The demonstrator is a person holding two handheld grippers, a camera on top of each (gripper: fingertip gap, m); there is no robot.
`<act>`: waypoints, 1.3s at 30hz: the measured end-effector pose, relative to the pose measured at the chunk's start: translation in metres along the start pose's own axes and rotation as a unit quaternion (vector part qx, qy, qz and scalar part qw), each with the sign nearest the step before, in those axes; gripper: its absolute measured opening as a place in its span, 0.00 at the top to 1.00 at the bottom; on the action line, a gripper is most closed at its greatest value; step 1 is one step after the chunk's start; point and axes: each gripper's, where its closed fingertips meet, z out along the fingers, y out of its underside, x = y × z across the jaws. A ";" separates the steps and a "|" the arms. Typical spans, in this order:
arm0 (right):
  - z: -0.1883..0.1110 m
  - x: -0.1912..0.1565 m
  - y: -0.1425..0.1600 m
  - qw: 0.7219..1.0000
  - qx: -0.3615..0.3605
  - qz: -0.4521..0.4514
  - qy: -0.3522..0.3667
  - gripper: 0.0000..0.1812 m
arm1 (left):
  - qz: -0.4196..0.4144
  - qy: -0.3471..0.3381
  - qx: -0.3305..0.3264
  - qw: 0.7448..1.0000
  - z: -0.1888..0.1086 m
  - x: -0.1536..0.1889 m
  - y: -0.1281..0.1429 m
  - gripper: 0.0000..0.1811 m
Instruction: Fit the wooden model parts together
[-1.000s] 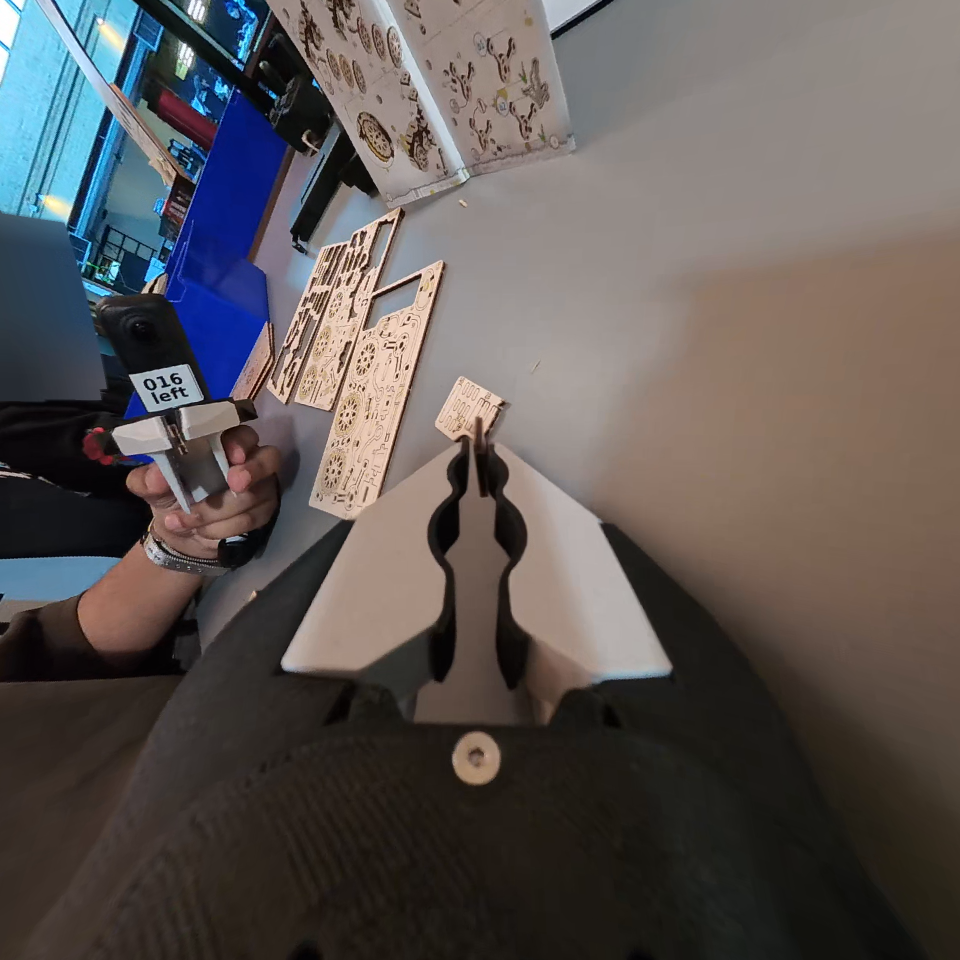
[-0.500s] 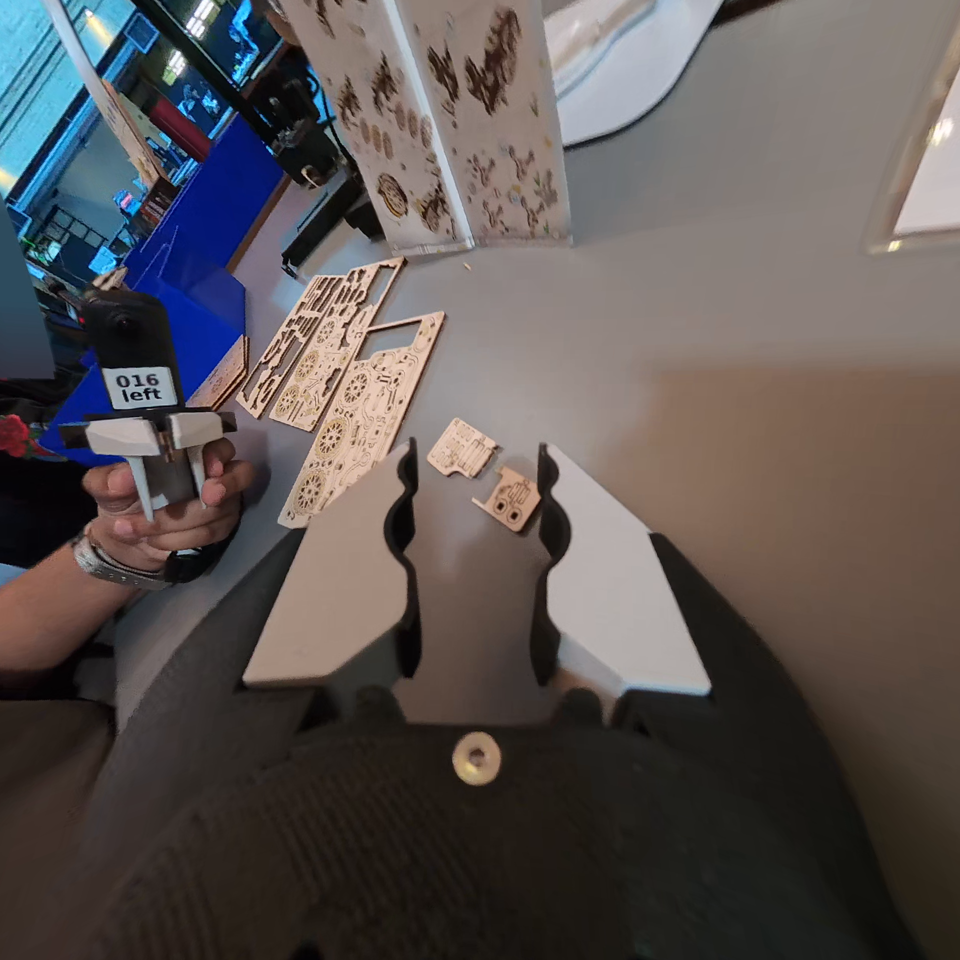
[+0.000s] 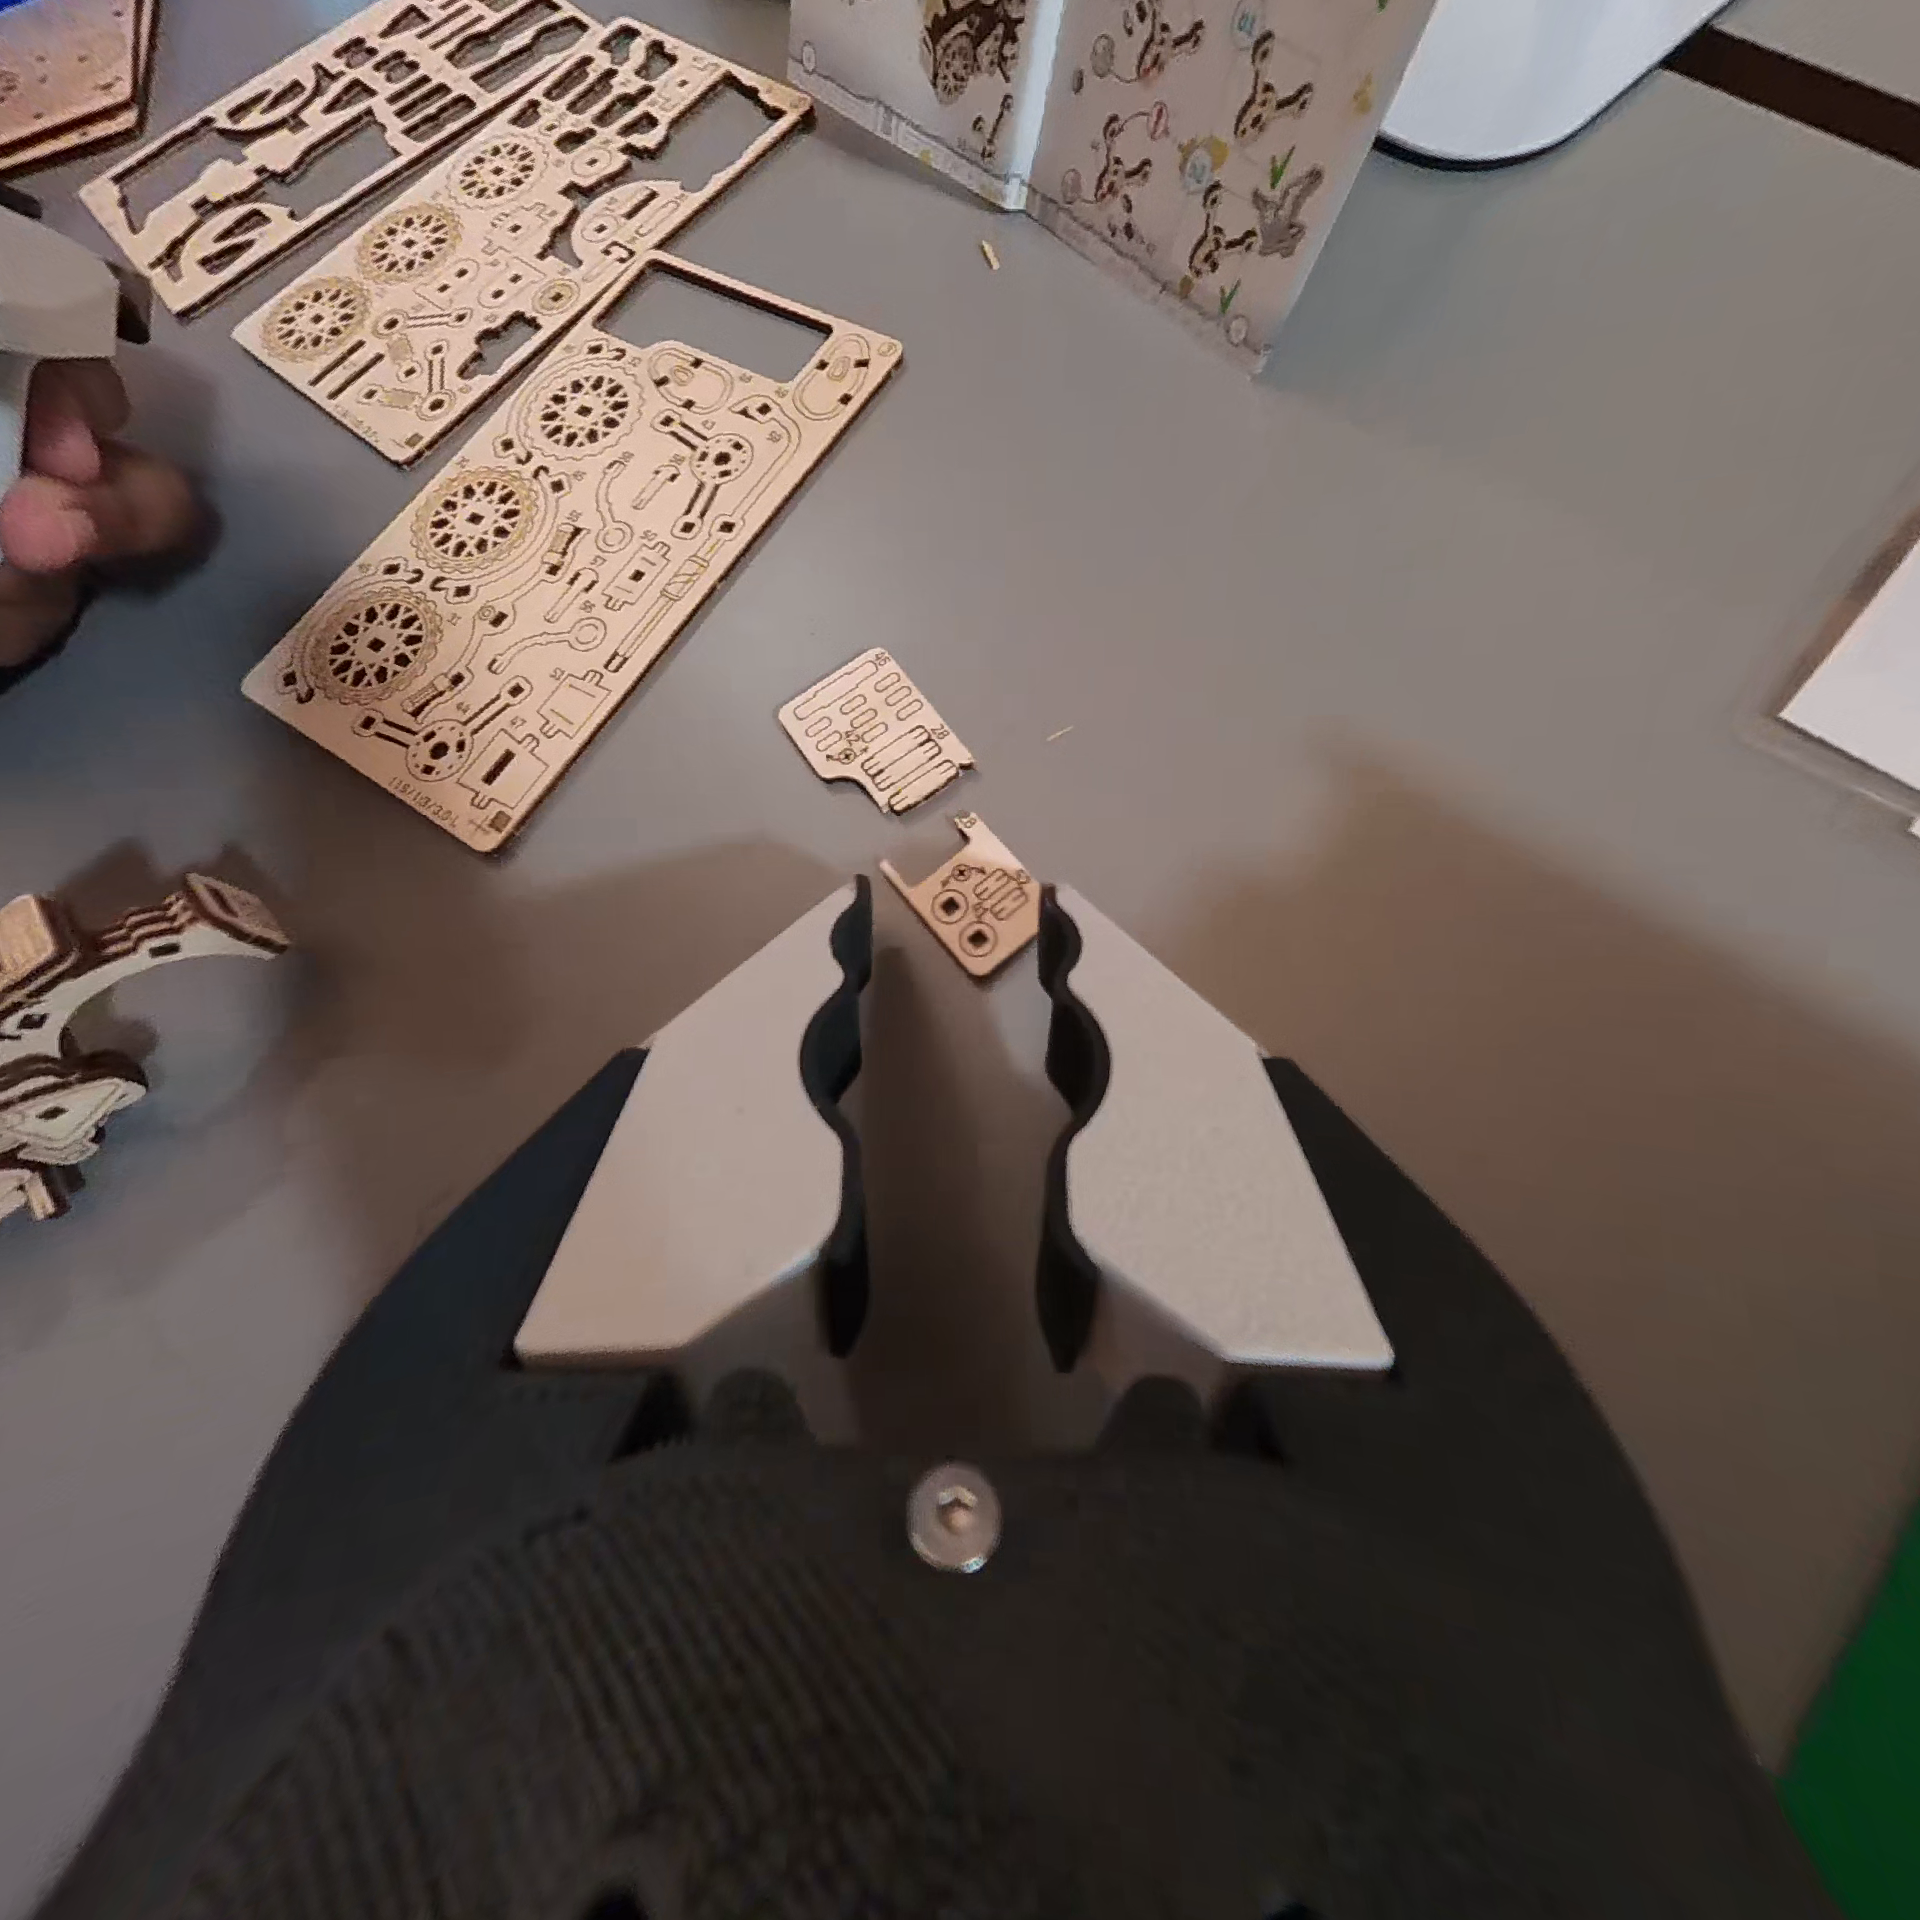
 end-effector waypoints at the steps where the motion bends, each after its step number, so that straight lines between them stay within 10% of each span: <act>1: 0.000 0.002 0.000 1.000 -0.001 0.006 0.001 0.85 | -0.001 0.000 0.000 1.000 0.000 0.000 0.000 1.00; 14: 0.001 0.016 -0.002 0.999 -0.002 -0.009 0.054 0.86 | -0.003 0.005 0.006 1.000 0.002 0.000 -0.001 1.00; 19: -0.022 0.000 -0.041 0.990 0.118 -0.052 0.056 0.92 | 0.009 0.014 0.011 1.000 0.002 0.004 -0.002 1.00; 25: -0.052 -0.092 -0.086 0.962 0.254 -0.092 -0.036 0.88 | -0.064 0.078 0.085 0.991 -0.001 0.027 -0.016 1.00; 36: -0.086 -0.163 -0.110 0.822 0.381 -0.371 0.201 0.98 | -0.147 0.133 0.143 0.970 0.008 0.058 -0.012 1.00; 39: -0.078 -0.167 -0.109 0.831 0.369 -0.368 0.195 0.95 | -0.157 0.140 0.155 0.965 0.009 0.060 -0.012 1.00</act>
